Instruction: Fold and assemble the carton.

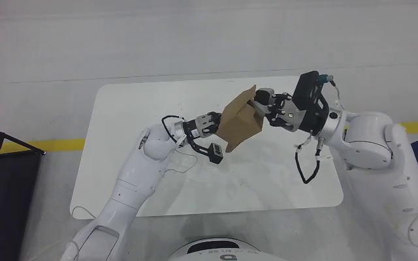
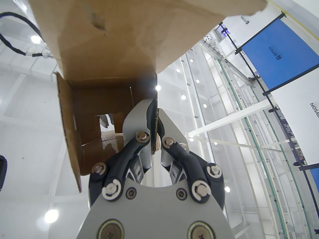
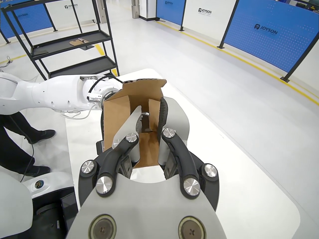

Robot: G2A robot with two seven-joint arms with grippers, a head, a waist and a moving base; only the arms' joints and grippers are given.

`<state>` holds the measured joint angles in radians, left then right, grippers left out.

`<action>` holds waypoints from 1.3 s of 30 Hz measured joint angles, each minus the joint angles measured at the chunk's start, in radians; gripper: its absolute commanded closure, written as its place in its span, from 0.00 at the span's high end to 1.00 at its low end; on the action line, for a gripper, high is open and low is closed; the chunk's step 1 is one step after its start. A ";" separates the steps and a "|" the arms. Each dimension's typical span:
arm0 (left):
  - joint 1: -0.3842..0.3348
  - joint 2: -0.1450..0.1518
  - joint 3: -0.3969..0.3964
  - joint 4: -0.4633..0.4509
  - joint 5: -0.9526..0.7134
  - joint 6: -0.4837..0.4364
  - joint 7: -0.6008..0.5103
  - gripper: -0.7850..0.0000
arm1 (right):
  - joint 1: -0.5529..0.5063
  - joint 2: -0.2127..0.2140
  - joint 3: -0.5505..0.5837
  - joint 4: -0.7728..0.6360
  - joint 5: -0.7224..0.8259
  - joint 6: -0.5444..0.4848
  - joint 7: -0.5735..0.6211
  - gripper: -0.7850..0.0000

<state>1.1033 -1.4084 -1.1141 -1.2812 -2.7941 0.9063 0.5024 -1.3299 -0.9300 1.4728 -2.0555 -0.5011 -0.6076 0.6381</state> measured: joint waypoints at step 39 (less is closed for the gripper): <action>0.000 0.000 0.000 0.000 0.000 0.000 0.000 0.00 | -0.097 -0.004 0.078 0.119 0.600 -0.058 -0.193 0.00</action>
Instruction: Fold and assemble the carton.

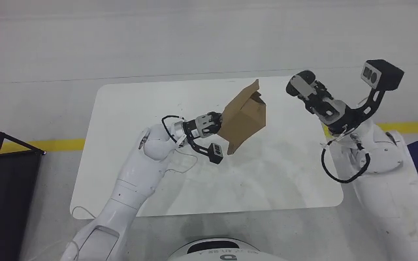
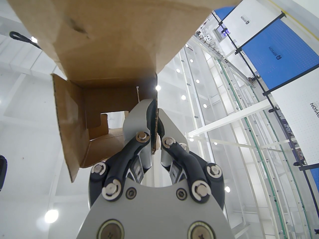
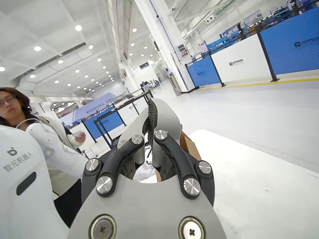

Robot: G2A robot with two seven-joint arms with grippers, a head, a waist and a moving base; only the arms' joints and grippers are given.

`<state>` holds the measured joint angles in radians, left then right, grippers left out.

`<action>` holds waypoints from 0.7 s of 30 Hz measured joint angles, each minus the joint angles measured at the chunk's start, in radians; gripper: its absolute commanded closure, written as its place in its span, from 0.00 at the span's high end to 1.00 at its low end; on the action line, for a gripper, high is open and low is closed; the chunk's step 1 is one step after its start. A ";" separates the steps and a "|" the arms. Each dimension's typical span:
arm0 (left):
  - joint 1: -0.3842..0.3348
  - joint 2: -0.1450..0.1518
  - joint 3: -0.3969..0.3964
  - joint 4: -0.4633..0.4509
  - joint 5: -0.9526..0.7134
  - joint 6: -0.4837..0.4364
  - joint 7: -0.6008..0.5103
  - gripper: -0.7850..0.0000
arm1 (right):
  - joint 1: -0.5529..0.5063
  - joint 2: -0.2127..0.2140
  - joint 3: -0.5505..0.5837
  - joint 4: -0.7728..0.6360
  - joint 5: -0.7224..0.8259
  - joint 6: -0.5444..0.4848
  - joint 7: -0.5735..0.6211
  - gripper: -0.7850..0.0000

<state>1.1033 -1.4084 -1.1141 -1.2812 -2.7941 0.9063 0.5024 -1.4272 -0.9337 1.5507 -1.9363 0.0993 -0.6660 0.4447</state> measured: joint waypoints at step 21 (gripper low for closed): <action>0.102 0.025 -0.029 -0.133 0.209 -0.015 -0.120 0.00 | 0.098 0.027 -0.005 0.075 0.573 0.666 0.575 0.00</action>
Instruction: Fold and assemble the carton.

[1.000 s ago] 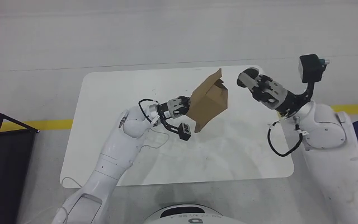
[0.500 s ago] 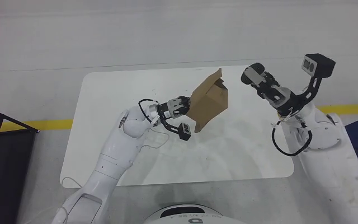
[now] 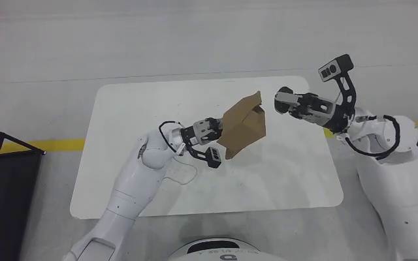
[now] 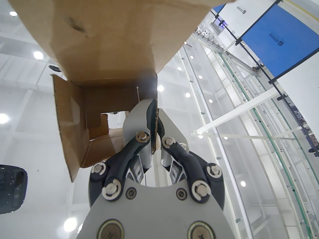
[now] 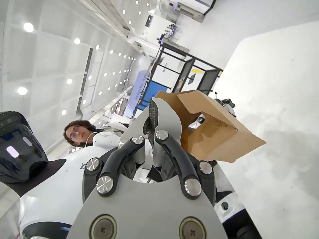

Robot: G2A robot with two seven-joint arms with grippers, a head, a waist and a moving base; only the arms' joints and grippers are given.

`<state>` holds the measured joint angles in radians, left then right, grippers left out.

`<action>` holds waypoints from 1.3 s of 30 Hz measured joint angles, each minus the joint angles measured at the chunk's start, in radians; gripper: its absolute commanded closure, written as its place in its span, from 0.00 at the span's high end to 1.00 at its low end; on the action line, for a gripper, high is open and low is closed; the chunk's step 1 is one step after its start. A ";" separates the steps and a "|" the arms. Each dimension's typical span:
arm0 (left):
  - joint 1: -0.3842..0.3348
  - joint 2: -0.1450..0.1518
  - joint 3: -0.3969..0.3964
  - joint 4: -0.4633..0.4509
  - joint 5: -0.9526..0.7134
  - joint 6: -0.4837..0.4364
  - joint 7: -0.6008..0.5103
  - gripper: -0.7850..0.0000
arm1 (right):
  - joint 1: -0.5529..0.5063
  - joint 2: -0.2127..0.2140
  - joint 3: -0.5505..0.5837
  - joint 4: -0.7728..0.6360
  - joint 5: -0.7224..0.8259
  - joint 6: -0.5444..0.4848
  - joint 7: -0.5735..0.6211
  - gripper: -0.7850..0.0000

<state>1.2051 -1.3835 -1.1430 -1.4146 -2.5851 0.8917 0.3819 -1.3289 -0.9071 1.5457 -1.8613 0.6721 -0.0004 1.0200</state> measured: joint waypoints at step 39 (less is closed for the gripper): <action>0.061 0.040 0.004 -0.090 0.142 -0.044 -0.093 0.00 | 0.198 -0.012 -0.252 0.167 -0.010 0.249 0.205 0.00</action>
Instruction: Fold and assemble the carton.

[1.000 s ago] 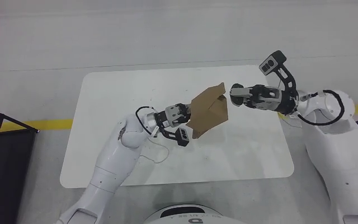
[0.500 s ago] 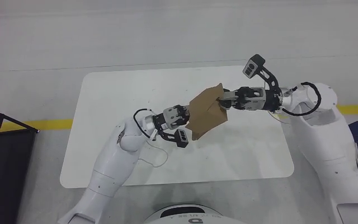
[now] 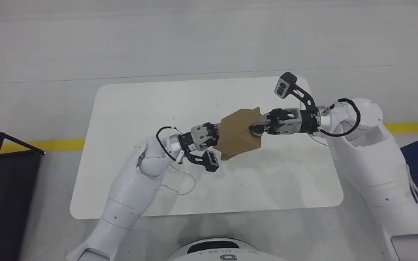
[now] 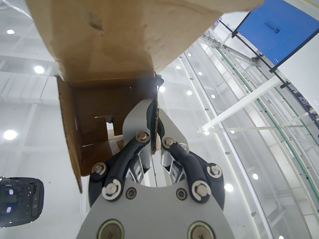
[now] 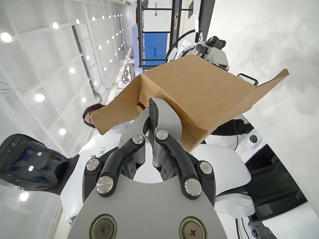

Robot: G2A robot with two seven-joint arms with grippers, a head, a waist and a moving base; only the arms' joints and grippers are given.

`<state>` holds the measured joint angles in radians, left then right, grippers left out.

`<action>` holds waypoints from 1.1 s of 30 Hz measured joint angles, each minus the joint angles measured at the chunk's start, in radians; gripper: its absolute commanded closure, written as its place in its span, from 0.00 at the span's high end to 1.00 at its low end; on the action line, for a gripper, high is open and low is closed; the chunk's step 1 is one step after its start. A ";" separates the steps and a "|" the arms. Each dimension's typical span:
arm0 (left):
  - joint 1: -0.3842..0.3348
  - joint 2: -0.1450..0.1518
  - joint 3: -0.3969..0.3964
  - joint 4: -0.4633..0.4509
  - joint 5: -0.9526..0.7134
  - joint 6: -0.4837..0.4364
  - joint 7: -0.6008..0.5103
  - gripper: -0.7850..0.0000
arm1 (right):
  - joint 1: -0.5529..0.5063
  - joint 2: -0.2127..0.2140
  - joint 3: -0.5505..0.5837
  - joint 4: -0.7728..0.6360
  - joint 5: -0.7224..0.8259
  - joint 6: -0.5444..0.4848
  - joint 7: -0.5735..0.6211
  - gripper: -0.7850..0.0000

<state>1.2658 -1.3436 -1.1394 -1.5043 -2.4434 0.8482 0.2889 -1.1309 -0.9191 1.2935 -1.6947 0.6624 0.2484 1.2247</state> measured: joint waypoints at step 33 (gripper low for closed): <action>-0.029 0.023 -0.004 0.056 -0.042 0.026 -0.043 0.00 | -0.040 0.013 0.090 -0.065 -0.058 -0.093 -0.128 0.13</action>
<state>1.2372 -1.3201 -1.1435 -1.4484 -2.4855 0.8737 0.2461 -1.1712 -0.9056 1.3836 -1.7594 0.6046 0.1557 1.0972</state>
